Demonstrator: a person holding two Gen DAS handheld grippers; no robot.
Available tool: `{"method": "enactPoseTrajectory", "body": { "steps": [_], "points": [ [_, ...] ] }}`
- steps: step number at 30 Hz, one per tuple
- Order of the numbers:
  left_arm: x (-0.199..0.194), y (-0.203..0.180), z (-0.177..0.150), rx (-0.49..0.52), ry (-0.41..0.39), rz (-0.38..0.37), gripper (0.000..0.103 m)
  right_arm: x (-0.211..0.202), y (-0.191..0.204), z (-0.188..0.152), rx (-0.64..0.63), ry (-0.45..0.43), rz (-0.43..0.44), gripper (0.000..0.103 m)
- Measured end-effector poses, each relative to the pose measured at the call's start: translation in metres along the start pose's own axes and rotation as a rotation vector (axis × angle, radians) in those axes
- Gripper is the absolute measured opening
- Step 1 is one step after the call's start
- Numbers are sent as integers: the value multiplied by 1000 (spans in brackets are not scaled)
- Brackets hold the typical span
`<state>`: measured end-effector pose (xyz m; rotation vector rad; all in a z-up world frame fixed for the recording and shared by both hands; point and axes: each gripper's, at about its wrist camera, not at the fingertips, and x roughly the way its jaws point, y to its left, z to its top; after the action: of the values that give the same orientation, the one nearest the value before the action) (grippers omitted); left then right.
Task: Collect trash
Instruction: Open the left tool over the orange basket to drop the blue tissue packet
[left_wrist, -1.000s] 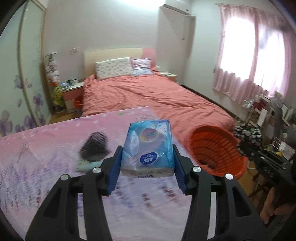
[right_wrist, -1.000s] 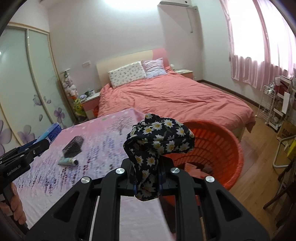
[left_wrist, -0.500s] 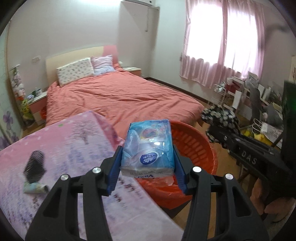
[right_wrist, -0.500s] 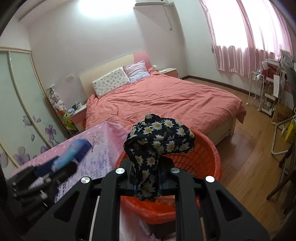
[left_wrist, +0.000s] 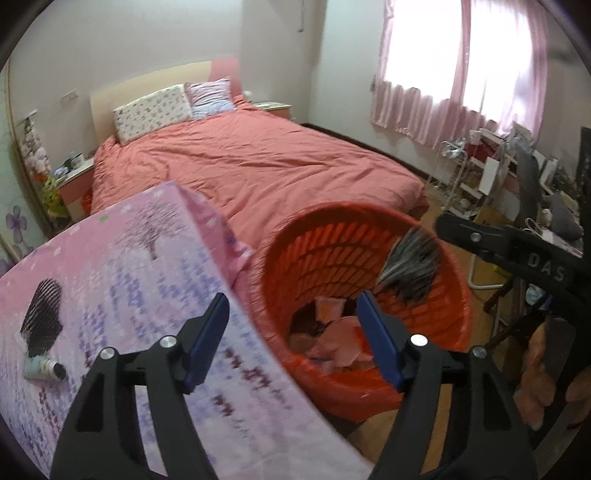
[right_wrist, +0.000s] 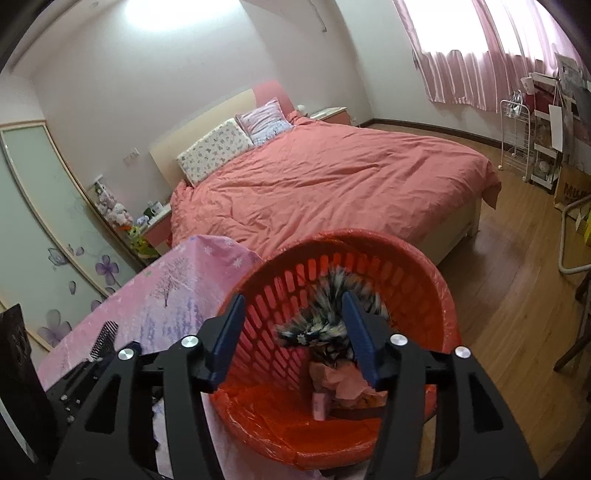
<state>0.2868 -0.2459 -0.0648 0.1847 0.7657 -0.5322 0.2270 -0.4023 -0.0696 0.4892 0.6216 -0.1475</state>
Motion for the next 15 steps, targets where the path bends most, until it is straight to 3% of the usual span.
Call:
{"method": "enactPoseTrajectory", "body": {
  "steps": [6,10,12,15],
  "points": [
    [-15,42,-19,-52,3,98,78,-3,8,-9,-24,21,-24,56],
    [-30,89,-36,-102,-8,230,84,-6,19,-21,-52,30,-31,56],
    [-33,117,-45,-145,2,325,85,-4,25,-29,-60,47,-23,56],
    [-33,155,-51,-235,30,411,86,1,38,-40,-73,75,-6,57]
  ]
}}
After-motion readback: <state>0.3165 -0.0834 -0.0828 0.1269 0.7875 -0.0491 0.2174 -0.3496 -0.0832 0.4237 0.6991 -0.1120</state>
